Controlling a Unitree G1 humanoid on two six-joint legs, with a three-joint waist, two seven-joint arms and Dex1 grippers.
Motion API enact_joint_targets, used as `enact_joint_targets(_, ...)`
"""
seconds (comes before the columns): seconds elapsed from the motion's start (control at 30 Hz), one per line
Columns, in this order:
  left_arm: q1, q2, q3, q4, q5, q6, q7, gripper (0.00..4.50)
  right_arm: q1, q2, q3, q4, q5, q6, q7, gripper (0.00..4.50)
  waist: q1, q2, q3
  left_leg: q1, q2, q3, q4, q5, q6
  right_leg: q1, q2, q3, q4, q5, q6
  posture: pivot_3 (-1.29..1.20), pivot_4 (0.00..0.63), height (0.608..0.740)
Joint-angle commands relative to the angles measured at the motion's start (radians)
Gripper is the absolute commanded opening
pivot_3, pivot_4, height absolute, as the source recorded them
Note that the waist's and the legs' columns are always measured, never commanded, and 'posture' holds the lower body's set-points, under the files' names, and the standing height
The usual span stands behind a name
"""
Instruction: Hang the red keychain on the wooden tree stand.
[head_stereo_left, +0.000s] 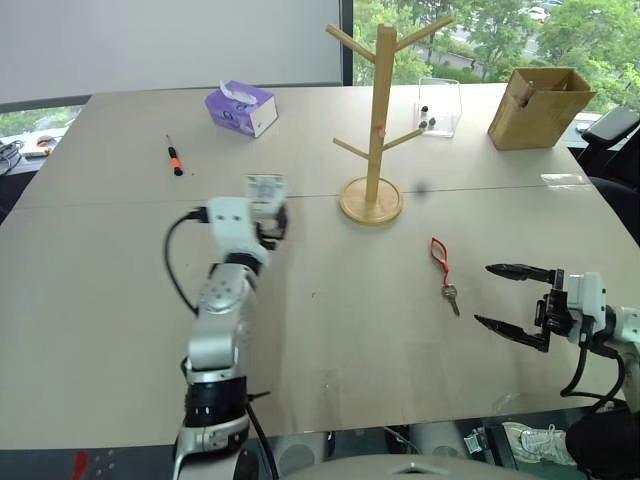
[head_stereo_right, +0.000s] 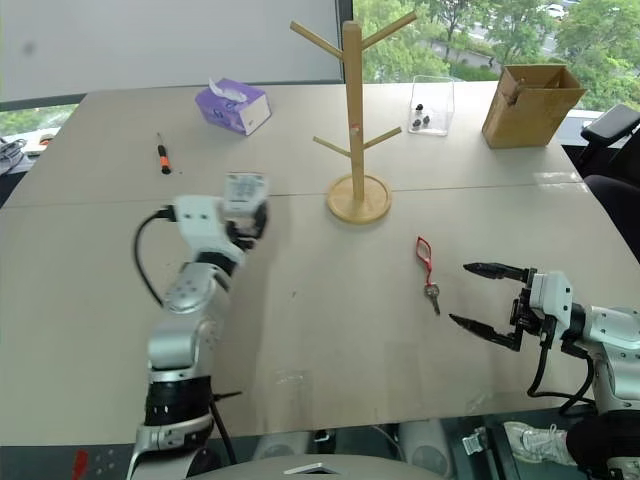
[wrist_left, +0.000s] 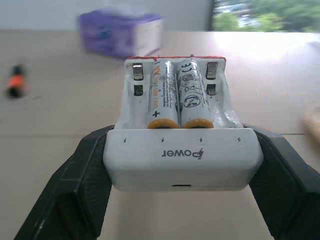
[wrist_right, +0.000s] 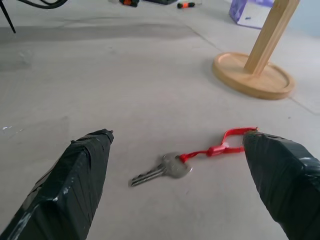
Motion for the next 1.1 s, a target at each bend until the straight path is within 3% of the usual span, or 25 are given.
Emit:
enact_joint_targets(0.03, -0.090, 0.084, 0.136, 0.154, 0.008, -0.031, 0.114, 3.21, -0.002, 0.007, 0.006, -0.039, -0.001, -0.002, -0.018, 4.50, 0.000, -0.001, 0.001, 0.000, 0.000, 0.000, 0.000, 0.000, 0.000, 0.000, 0.000, 0.000, 0.000, 0.000, 0.000, 0.00, 0.150, 0.740)
enact_joint_targets(0.4, -0.184, 0.189, 0.220, 0.441, -0.013, -0.097, 0.193, 3.21, 0.006, 0.001, -0.004, -0.042, -0.007, -0.008, -0.047, 4.50, 0.001, -0.003, 0.000, -0.001, 0.000, -0.001, 0.002, 0.001, -0.003, 0.003, -0.004, -0.004, 0.000, 0.000, 0.000, 0.00, 0.150, 0.740)
enact_joint_targets(0.47, -0.189, 0.192, 0.224, 0.452, -0.027, -0.117, 0.186, 4.23, 0.010, 0.000, -0.006, -0.041, -0.006, -0.010, -0.049, 4.50, 0.000, -0.003, 0.000, 0.000, 0.000, -0.001, 0.002, 0.001, -0.003, 0.003, -0.003, -0.004, 0.000, 0.000, 0.000, 0.00, 0.150, 0.740)
enact_joint_targets(0.5, -0.190, 0.195, 0.220, 0.452, -0.028, -0.128, 0.181, 4.47, 0.013, 0.000, -0.006, -0.043, -0.006, -0.010, -0.050, 4.50, 0.000, -0.003, 0.000, 0.000, 0.000, -0.002, 0.002, 0.001, -0.003, 0.003, -0.003, -0.004, 0.001, 0.000, 0.000, 0.00, 0.150, 0.740)
enact_joint_targets(0.67, -0.187, 0.205, 0.197, 0.444, -0.026, -0.143, 0.164, 4.47, 0.016, 0.000, -0.007, -0.048, -0.003, -0.007, -0.059, 4.50, 0.000, -0.003, 0.000, 0.000, 0.001, -0.002, 0.002, 0.002, -0.003, 0.003, -0.003, -0.004, 0.000, 0.000, 0.000, 0.00, 0.150, 0.740)
enact_joint_targets(0.77, -0.166, 0.184, 0.186, 0.390, -0.057, -0.126, 0.118, 4.47, 0.010, 0.003, -0.012, -0.047, 0.002, 0.007, -0.078, 4.50, 0.001, -0.003, 0.000, 0.000, 0.001, -0.002, 0.002, 0.002, -0.003, 0.003, -0.003, -0.004, 0.000, 0.000, 0.000, 0.00, 0.150, 0.740)
enact_joint_targets(0.9, -0.054, 0.137, 0.096, 0.155, -0.162, -0.118, -0.090, 4.47, 0.002, 0.012, -0.018, -0.057, 0.013, 0.052, -0.126, 4.50, 0.001, -0.003, 0.000, -0.001, 0.001, -0.002, 0.002, 0.003, -0.006, 0.003, -0.004, -0.004, 0.001, 0.000, 0.000, 0.00, 0.150, 0.740)
enact_joint_targets(1.1, 0.257, 0.131, -0.117, -0.294, -0.304, -0.183, -0.439, 4.47, -0.005, 0.023, -0.049, -0.152, 0.074, 0.282, -0.315, 4.50, -0.003, -0.003, 0.000, 0.000, 0.001, 0.000, 0.001, 0.003, -0.006, 0.002, -0.006, -0.002, 0.000, 0.000, 0.000, 0.00, 0.150, 0.740)
